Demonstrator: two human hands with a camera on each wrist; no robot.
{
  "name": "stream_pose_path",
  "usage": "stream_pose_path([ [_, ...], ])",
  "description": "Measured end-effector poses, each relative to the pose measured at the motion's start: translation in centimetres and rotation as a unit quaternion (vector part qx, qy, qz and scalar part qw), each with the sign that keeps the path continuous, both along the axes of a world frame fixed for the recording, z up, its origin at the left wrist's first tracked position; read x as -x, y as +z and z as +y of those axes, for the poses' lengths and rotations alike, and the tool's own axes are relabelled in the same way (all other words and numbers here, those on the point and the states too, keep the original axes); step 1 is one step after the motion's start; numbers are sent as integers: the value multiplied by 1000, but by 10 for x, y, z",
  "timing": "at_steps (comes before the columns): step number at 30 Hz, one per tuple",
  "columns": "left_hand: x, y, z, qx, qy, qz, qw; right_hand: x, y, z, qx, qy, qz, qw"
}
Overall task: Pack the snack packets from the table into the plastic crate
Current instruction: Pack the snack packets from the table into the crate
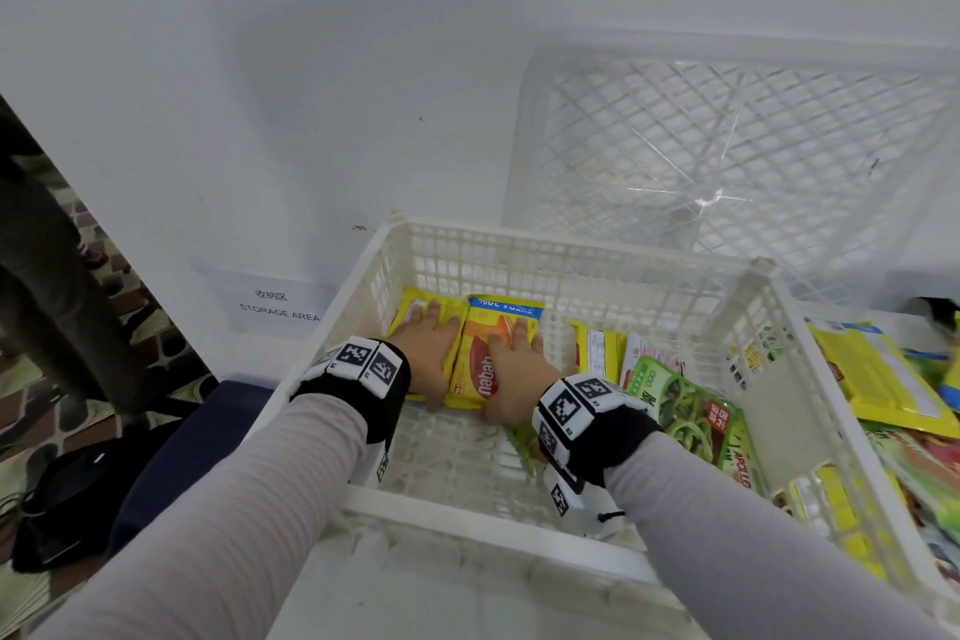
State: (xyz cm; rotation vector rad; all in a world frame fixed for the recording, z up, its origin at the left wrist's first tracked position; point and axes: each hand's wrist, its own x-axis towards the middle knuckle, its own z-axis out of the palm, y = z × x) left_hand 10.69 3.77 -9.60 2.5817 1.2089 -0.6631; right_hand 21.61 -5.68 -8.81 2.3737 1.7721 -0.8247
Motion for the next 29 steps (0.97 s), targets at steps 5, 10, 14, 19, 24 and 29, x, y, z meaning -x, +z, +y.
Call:
stream_pose_path([
  [5,0,2,-1,-13,-15,23,1000,-10,7,4,-19,12,22,1000],
  [10,-1,13,-6,10,-7,9,1000,-46,36,-7,-79,-29,125,989],
  [14,-13,36,-11,41,19,-178,983,-87,54,-27,-108,-77,121,984],
  [19,-55,59,-34,117,13,-260,959,-110,47,-45,-99,-112,50,988],
  [24,-95,46,-62,168,27,-225,959,-116,31,-47,-61,-135,-46,988],
  [29,-107,25,-77,198,30,-216,956,-131,23,-52,-60,-232,-25,971],
])
